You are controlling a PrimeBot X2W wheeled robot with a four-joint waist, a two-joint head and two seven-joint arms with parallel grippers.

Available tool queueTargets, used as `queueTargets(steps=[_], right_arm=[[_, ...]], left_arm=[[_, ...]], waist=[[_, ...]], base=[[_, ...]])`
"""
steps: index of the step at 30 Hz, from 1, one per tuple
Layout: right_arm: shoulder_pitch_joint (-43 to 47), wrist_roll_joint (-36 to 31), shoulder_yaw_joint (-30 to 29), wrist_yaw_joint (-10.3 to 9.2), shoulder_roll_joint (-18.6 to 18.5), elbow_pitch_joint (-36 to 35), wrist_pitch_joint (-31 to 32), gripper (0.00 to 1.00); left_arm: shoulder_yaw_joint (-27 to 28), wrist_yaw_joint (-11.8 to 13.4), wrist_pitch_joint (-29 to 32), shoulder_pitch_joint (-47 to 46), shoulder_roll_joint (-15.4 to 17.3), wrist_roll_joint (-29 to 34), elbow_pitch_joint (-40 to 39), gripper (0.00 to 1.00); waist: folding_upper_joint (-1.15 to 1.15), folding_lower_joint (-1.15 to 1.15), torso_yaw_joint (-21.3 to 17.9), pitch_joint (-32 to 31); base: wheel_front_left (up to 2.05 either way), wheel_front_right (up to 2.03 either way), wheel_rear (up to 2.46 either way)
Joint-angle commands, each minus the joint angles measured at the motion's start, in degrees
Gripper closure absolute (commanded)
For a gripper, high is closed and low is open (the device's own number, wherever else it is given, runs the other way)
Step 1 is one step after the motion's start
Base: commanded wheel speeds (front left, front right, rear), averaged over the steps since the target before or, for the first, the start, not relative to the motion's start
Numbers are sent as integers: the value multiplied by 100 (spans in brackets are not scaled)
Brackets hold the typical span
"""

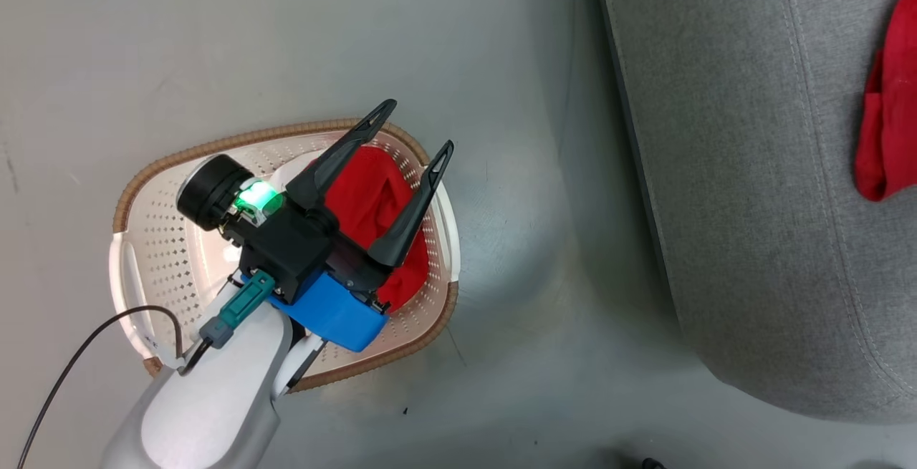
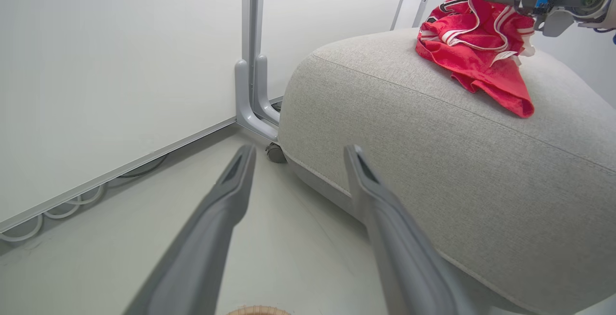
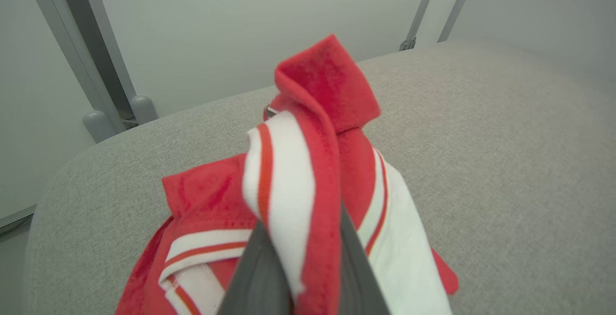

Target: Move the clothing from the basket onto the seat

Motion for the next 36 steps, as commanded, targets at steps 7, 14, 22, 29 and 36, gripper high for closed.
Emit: queueTargets(steps=[7,14,22,29,36], right_arm=[[269,-166,79,-6,-28,259,-258,0],[1025,-304,538,-6,70,50,-355,0],[2221,-477,920,-5,534,-825,-360,0],[3196,-427,1390,-6,1046,-1776,-252,0],[4326,-309,1862,-6,1465,-2785,-324,0]], left_arm=[[125,-24,-19,139,-178,-73,87,0],[437,-24,-19,606,-378,-198,212,0],[996,-24,-19,1408,-694,-248,371,0],[1339,-24,-19,1914,-837,-201,506,0],[1893,-23,-19,2463,-932,-144,728,0]], waist=[[0,-1,78,-474],[0,-1,173,-1323],[0,-1,339,-2406],[0,-1,556,-2963],[0,-1,910,-3421]], base=[[0,0,0],[0,0,0],[0,0,0],[0,0,0],[0,0,0]])
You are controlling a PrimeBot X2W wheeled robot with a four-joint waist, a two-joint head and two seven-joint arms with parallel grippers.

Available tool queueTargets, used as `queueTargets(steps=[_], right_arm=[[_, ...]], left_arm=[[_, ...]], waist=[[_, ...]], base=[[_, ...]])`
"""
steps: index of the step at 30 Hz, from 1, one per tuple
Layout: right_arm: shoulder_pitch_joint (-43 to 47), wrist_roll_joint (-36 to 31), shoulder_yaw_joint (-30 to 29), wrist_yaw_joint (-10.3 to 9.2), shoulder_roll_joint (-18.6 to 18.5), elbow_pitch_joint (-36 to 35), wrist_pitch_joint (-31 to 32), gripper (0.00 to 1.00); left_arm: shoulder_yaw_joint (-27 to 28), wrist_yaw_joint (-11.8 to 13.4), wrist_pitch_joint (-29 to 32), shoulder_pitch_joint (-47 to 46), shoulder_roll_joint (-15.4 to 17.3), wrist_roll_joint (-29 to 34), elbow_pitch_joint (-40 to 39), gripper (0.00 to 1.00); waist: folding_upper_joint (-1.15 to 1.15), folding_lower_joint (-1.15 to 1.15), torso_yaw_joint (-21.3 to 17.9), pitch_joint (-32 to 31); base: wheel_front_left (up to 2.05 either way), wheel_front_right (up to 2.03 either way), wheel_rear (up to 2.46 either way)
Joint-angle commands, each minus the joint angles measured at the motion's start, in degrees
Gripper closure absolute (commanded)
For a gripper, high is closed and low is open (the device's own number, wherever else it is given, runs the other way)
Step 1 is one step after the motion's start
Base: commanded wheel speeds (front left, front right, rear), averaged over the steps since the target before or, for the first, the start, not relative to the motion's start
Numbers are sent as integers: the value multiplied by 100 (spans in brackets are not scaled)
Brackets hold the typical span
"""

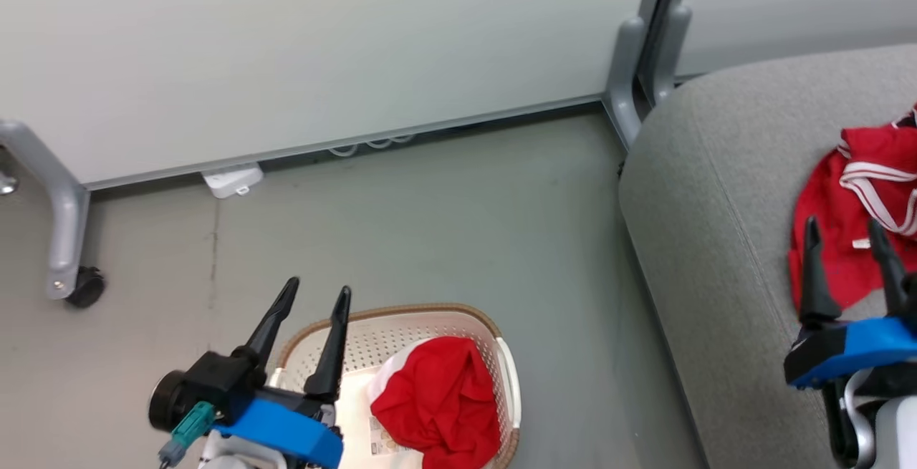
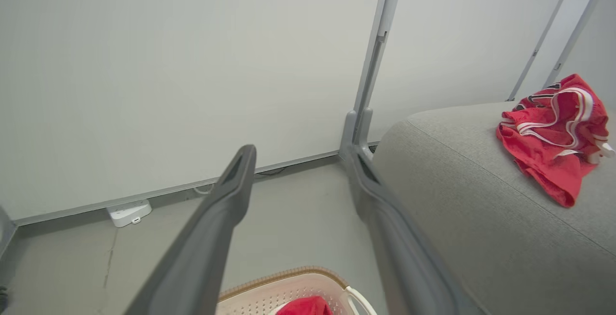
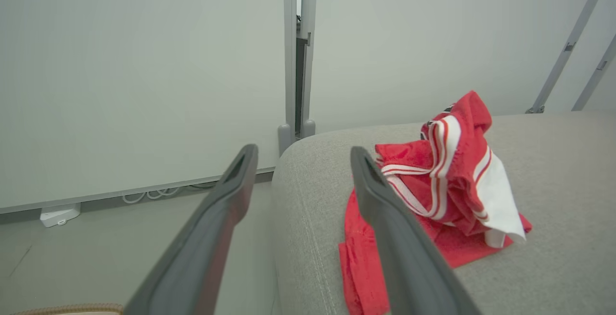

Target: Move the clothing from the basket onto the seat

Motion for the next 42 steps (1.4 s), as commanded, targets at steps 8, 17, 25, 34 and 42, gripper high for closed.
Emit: queueTargets(steps=[8,17,25,34,42], right_arm=[[688,-30,307,-6,244,-568,-103,0],[1179,-24,797,-6,314,-646,-93,0],[1299,107,1043,-6,322,-624,-56,0],[1248,194,1065,-6,323,-627,-81,0],[1134,253,1075,-6,324,-664,-91,0]], left_arm=[[589,-22,-17,392,-84,109,-16,0],[977,-23,-17,656,-157,204,-98,0],[1141,-23,-17,723,-138,233,-55,0],[1072,-23,-17,651,-142,259,-10,0],[1044,-24,-17,545,-136,266,-19,0]], waist=[[0,2,444,-410],[0,2,667,-669],[0,2,695,-708],[0,2,695,-645],[0,2,657,-486]], base=[[0,0,0],[0,0,0],[0,0,0],[0,0,0],[0,0,0]])
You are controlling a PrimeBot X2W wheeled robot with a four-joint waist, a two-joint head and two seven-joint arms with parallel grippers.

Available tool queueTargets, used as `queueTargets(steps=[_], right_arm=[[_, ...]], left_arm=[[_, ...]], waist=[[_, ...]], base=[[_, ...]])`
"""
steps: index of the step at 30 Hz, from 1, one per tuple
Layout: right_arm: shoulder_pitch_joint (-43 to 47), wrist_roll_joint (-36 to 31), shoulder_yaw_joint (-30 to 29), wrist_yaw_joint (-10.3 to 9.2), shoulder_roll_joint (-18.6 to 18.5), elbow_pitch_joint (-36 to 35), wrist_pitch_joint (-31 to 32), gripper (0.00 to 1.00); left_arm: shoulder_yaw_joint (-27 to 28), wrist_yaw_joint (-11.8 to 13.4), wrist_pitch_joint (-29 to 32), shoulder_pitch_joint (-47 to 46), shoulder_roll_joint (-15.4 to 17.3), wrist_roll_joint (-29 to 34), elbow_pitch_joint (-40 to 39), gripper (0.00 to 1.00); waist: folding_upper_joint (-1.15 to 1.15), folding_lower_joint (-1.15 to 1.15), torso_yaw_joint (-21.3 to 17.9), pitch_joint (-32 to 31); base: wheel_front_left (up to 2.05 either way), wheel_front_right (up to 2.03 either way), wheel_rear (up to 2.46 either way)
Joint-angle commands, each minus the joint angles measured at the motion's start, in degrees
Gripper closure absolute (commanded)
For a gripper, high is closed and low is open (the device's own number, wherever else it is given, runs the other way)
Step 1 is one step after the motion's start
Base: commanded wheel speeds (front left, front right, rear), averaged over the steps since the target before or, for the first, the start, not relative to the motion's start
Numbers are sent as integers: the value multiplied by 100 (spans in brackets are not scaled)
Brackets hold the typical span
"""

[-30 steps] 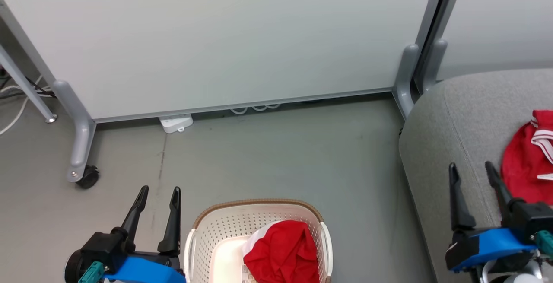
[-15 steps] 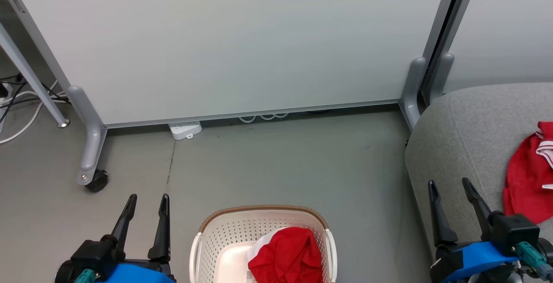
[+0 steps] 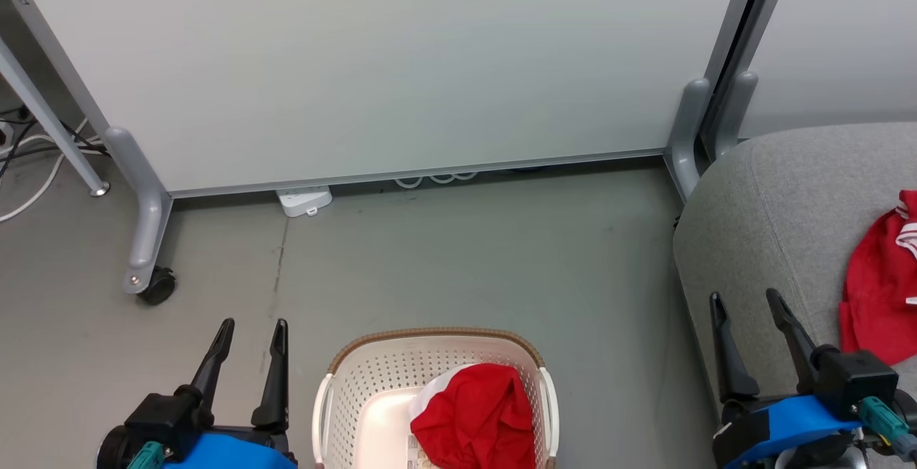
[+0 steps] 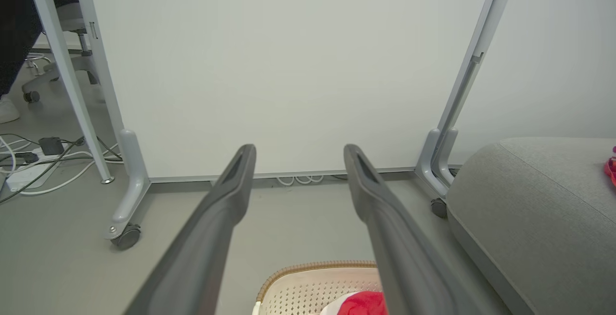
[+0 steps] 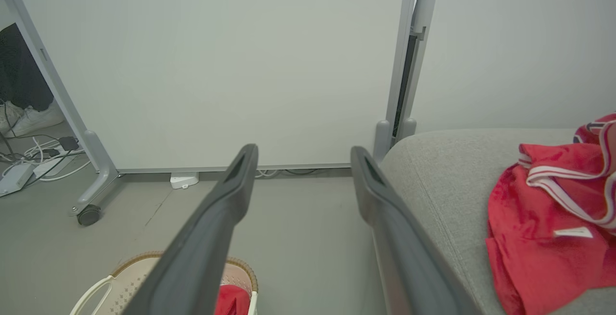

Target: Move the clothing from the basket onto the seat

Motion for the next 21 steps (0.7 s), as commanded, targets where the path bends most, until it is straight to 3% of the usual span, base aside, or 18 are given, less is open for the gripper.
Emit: queueTargets(steps=[1,9,21], right_arm=[[-87,37,20,-6,17,-33,-13,0],[-524,-46,80,-6,16,-324,-8,0],[-1641,15,250,-6,16,-844,-105,0]], left_arm=[[3,-24,-17,-95,26,12,-13,0],[-276,-24,-17,-473,24,-3,71,0],[-1143,-24,-17,-1864,213,-63,967,0]], waist=[[0,0,-24,87],[0,0,-171,935],[0,0,-727,3001]], base=[[0,0,0],[0,0,0],[0,0,0]])
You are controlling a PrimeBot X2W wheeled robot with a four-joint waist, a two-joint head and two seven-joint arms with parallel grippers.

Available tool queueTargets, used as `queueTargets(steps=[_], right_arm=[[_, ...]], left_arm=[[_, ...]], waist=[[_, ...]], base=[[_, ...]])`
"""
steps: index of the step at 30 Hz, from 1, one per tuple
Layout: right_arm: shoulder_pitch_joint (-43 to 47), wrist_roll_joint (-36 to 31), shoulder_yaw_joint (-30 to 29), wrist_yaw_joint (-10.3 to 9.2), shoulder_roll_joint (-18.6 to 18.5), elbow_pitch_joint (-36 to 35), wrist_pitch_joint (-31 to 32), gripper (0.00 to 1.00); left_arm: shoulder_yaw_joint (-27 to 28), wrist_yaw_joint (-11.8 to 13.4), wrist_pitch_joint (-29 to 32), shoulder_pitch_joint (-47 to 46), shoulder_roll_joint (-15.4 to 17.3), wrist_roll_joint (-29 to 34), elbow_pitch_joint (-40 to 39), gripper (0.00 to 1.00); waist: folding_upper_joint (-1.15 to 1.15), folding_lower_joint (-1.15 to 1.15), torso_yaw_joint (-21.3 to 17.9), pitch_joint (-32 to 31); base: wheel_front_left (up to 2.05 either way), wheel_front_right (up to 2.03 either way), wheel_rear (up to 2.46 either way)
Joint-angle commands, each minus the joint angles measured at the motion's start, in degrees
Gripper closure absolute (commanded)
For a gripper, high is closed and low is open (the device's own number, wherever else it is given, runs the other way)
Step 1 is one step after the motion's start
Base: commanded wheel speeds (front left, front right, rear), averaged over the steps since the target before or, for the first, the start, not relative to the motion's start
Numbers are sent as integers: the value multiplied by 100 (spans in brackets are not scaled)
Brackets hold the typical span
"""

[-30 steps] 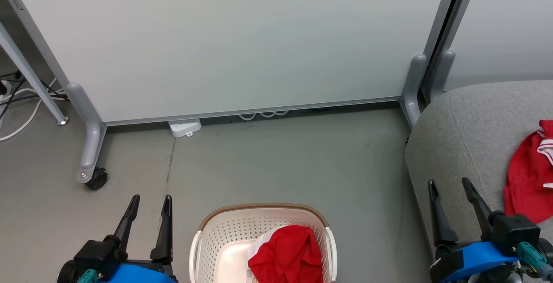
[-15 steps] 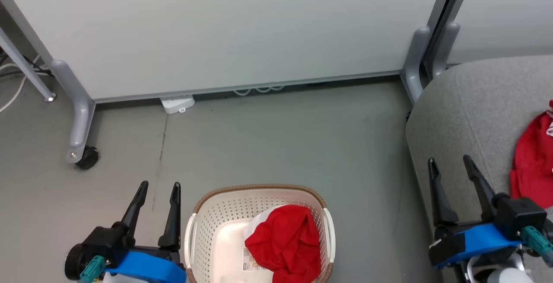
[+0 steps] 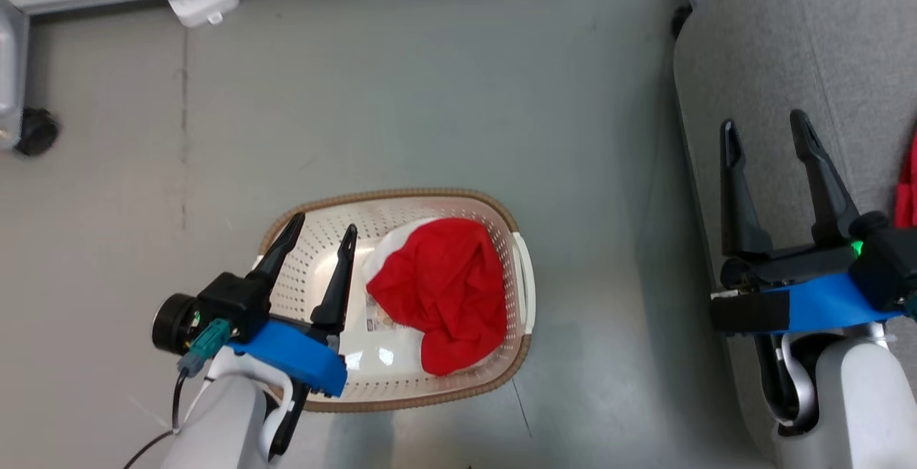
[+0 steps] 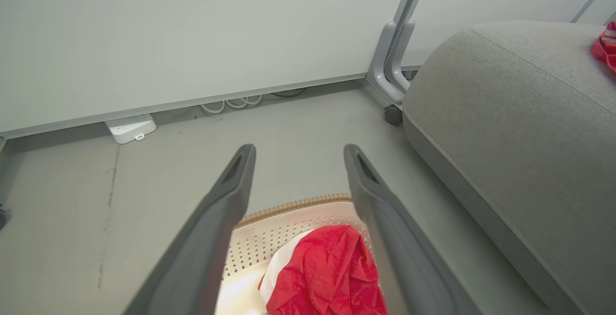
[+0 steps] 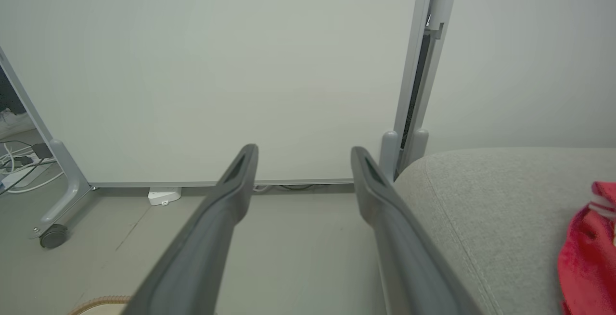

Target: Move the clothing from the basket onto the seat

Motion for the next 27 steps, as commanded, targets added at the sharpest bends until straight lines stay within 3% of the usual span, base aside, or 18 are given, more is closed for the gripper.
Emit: queueTargets(steps=[1,16,27], right_arm=[[-258,41,54,-6,14,-71,-55,0],[-960,556,580,-6,16,53,-592,0],[-979,916,810,-6,15,223,-901,0]], left_arm=[[-176,-24,-18,-350,89,-28,199,0],[-1428,-24,-18,-1905,609,-242,1935,0],[-1470,-24,-17,-2565,878,-238,2547,0]], waist=[[0,-2,-417,961],[0,-2,-1427,2427],[0,-2,-1911,2987]], base=[[0,0,0],[0,0,0],[0,0,0]])
